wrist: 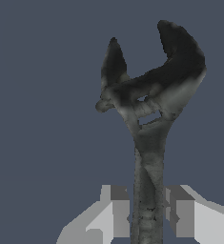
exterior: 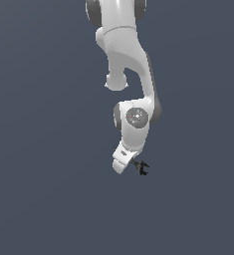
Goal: Pick up the object and move it to a goal position.
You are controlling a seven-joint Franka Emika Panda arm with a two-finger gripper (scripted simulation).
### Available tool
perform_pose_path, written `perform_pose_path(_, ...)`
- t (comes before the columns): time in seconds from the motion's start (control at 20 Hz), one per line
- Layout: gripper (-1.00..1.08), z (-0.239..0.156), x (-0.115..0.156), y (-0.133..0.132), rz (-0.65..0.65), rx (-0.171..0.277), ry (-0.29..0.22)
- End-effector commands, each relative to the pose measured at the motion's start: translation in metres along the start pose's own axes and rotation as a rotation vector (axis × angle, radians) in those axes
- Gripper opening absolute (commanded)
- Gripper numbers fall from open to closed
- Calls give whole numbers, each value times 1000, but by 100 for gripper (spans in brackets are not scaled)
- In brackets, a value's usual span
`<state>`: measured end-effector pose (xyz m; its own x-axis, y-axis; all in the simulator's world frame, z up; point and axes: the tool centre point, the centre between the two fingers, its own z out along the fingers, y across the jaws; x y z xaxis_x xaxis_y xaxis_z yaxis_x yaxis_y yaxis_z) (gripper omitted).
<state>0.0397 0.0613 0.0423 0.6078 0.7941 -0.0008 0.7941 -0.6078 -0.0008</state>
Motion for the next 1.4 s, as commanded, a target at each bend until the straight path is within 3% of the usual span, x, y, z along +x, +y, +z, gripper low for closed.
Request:
perform_pose_path(0.0, -100, -17, -2, -2, 0, -2, 1)
perform_pose_path(0.35, -100, -82, -13, -9, 0, -2, 0)
perform_pose_path(1.35, -100, -322, -48, -35, -1, 0, 1)
